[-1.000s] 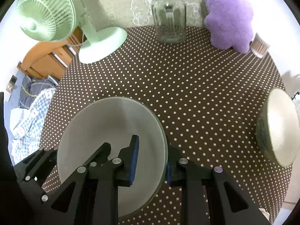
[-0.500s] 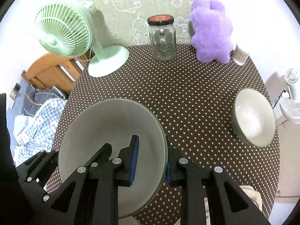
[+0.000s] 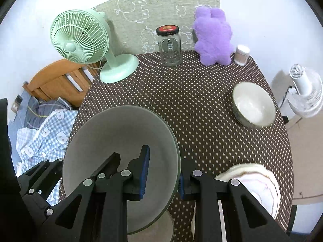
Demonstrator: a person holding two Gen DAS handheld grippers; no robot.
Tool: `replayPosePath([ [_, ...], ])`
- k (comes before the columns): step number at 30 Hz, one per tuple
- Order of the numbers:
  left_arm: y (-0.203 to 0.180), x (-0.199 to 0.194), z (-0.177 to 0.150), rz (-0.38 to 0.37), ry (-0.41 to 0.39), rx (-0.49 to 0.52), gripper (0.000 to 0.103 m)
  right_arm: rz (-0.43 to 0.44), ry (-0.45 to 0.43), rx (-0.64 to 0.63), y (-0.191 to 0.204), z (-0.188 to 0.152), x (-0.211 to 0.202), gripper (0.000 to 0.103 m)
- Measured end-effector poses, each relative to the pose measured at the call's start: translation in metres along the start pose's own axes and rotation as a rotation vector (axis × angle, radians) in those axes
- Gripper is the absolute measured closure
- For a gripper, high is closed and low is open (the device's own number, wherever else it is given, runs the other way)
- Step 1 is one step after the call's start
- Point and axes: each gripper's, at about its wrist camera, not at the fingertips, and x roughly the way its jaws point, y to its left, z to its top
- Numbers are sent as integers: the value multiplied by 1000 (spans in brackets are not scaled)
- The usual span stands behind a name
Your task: Organize plates and bowls
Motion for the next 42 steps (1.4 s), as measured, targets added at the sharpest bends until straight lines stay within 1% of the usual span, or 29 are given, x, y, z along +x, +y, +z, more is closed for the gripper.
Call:
replayPosePath([
  [4, 0, -4, -17, -20, 4, 27, 61, -24, 2, 14, 1, -18, -7, 76],
  [10, 0, 0, -40, -50, 33, 57, 61, -52, 15, 50, 2, -48, -8, 76],
  [14, -4, 4, -56, -55, 48, 88, 61, -60, 23, 70, 0, -67, -7, 76],
  [18, -7, 11, -72, -78, 81, 110, 61, -82, 30, 85, -2, -86, -4, 76],
  [21, -12, 18, -80, -80, 103, 135, 61, -88, 47, 113, -6, -97, -1, 76],
  [25, -16, 23, -87, -81, 120, 157, 61, -89, 72, 140, -12, -106, 6, 76],
  [29, -18, 30, -90, -73, 135, 165, 61, -89, 70, 150, -15, -111, 9, 76],
  [30, -18, 29, -90, -59, 121, 171, 61, -84, 75, 154, -16, -112, 11, 76],
  [31, -20, 30, -90, -55, 123, 172, 61, -73, 75, 157, -16, -112, 12, 76],
  [37, -15, 30, -88, -58, 127, 149, 61, -62, 63, 149, -15, -108, 16, 76],
  [42, -18, 28, -87, -41, 120, 173, 61, -51, 93, 158, -20, -110, 22, 76],
])
